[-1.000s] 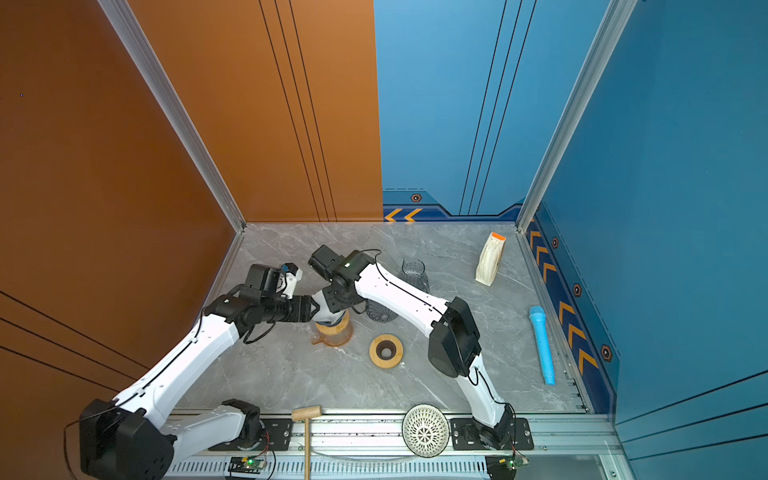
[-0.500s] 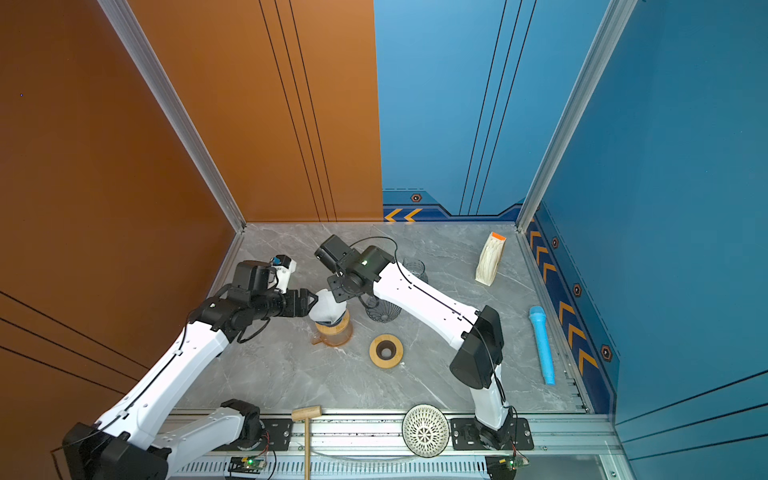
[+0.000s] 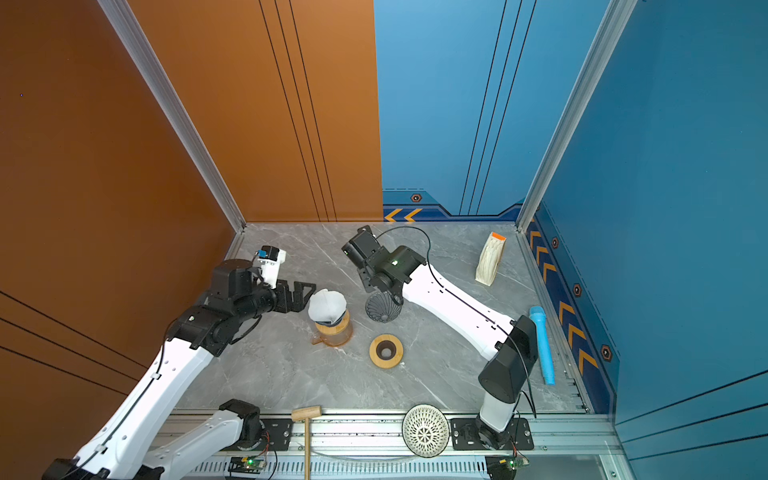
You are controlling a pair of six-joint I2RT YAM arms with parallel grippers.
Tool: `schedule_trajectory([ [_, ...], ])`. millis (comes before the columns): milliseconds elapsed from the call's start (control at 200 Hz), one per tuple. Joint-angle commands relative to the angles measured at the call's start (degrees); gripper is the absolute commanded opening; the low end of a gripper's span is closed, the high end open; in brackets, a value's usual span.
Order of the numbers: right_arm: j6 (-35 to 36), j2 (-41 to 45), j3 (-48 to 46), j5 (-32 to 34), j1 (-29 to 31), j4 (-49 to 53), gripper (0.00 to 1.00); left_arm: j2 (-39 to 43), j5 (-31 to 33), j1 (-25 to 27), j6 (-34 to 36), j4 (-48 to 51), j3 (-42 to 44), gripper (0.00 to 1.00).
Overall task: Place the coffee filter in the dripper
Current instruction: 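Withdraw the right gripper from the dripper toward the clear glass pitcher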
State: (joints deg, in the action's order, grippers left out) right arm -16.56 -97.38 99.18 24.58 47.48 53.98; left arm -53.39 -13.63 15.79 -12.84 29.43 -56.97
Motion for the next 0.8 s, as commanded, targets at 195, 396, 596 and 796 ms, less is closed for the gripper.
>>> schedule_trajectory([
  [195,6.5,16.6,-20.7,-8.3,-11.0,-16.3,0.52,2.9,-0.6,-1.8,0.9,-5.0,3.5,0.98],
  [396,5.8,25.7,-31.3,-24.0,-25.7,-21.8,0.53,4.6,-0.7,-4.4,-1.3,-7.4,6.3,0.98],
  [596,8.2,27.5,-37.1,-33.6,-34.3,-25.4,0.53,4.8,-1.6,-8.0,-3.5,-8.0,7.9,0.98],
  [796,11.2,22.5,-37.4,-36.2,-35.6,-26.5,0.53,4.6,-2.3,-9.5,-4.6,-8.2,9.0,0.98],
])
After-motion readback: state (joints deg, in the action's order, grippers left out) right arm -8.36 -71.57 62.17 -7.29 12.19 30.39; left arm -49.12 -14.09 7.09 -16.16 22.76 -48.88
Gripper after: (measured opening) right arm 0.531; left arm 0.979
